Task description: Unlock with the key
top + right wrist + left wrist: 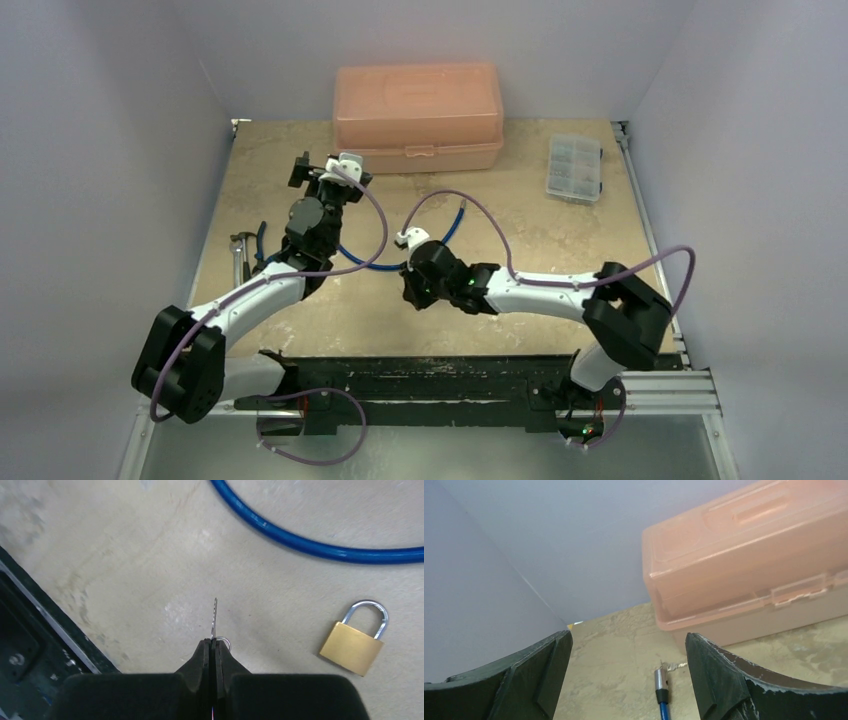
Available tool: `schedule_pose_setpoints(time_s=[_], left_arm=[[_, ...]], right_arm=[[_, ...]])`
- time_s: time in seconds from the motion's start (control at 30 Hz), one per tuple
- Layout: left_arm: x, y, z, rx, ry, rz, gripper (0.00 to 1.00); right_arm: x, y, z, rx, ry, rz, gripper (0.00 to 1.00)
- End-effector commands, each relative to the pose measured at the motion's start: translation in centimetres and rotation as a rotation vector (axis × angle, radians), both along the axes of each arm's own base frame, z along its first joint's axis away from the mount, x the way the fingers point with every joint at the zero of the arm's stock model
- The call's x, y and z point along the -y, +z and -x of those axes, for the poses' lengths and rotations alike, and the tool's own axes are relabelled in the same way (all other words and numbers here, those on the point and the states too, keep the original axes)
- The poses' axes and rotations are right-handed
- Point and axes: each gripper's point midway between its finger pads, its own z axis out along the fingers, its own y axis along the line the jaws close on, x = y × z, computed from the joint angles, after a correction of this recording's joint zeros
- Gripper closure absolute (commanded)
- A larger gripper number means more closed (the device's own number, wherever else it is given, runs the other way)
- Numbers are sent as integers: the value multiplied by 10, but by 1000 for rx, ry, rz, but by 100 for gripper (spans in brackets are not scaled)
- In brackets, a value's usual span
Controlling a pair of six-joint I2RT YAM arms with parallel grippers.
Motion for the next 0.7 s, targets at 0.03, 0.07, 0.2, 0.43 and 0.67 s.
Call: schedule_pose_setpoints(time_s=[0.03,0.07,0.2,0.43,0.67], left_arm=[[27,45,13,119,-159,156,9],[32,50,14,120,-183,181,9],[48,75,20,95,-285,329,7],[99,103,69,-9,-659,500,13],[121,94,115,-194,-848,663,19]], right_arm=[[10,70,-27,85,-149,-247,100],[16,80,-29,93,-162,-275,100],[42,119,-38,146,-200,-380,100],[74,182,-38,269,-231,-510,100],[98,240,-24,367,-254,-673,100]])
